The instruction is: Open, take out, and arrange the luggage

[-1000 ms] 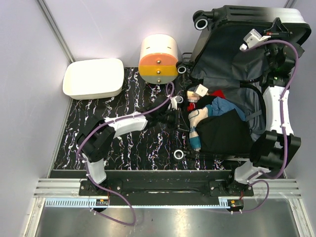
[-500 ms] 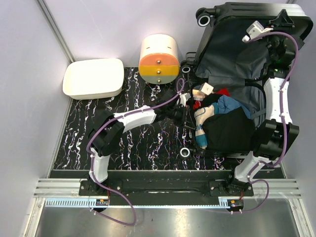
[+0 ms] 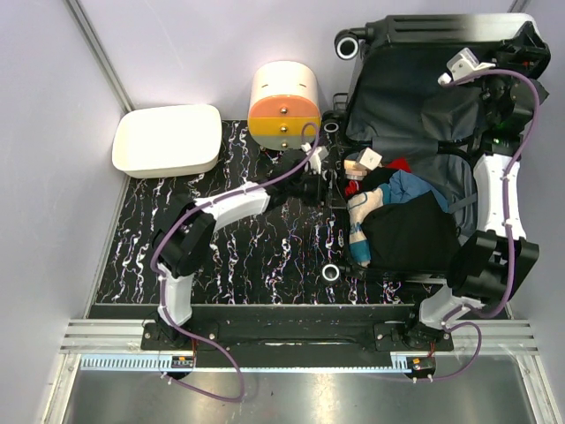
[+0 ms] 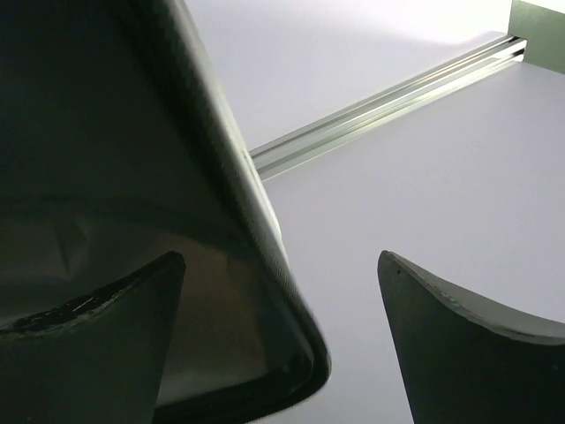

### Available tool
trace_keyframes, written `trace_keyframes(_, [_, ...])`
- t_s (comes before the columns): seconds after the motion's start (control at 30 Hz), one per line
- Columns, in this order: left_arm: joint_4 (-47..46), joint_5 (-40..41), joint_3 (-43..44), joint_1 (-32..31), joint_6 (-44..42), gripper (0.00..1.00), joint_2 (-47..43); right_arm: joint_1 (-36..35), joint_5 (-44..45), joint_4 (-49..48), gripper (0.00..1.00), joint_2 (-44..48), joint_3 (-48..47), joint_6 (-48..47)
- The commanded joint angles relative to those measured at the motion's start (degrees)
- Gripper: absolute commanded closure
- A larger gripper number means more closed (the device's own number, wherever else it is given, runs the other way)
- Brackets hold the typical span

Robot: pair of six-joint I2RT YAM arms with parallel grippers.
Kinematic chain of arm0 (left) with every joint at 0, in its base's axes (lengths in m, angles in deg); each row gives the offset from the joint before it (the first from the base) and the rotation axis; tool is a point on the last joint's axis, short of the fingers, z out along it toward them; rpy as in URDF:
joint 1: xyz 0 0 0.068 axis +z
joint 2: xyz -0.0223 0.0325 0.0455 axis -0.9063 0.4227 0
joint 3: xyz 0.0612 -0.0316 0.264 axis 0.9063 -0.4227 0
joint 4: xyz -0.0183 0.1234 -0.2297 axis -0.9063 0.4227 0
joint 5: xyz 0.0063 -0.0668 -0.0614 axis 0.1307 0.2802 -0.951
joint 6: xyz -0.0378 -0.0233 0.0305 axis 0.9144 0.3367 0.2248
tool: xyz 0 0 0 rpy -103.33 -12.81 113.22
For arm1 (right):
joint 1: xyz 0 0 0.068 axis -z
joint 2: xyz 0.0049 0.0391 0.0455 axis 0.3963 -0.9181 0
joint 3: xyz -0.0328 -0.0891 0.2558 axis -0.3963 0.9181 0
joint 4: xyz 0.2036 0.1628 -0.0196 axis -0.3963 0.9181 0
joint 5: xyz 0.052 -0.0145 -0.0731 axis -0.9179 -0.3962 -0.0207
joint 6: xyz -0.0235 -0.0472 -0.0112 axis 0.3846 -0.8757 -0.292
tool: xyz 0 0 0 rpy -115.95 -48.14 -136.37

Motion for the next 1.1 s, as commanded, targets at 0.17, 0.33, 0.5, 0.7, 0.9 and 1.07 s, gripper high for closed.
trace_keyframes(0.17, [-0.6, 5.0, 3.0, 2.4, -10.2, 0.09, -12.3, 0.0, 1.5, 1.4, 0.02, 5.0, 0.9, 5.4])
trace_keyframes(0.33, [-0.5, 4.9, 2.9, 3.8, -14.1, 0.09, -17.2, 0.0, 1.4, 2.8, 0.07, -0.2, -7.2, 7.7])
trace_keyframes(0.5, [2.9, 5.4, 2.5, 3.6, -12.3, 0.11, -16.6, 0.0, 1.9, 3.3, 0.42, -6.5, -16.9, 10.0])
trace_keyframes(0.7, [0.7, 9.0, -3.5, 1.9, -7.6, 0.11, -13.8, 0.0, 1.0, 1.7, 0.97, -6.8, -17.3, 10.5])
trace_keyframes(0.9, [-0.2, 7.8, -2.9, 1.3, -6.8, 0.11, -8.6, 0.0, 1.4, 0.7, 1.0, -7.1, -20.1, 12.2])
trace_keyframes(1.07, [-0.4, 8.3, -0.3, -0.1, -7.5, 0.12, -5.1, 0.0, 1.4, 1.2, 1.0, -6.7, -24.9, 12.6])
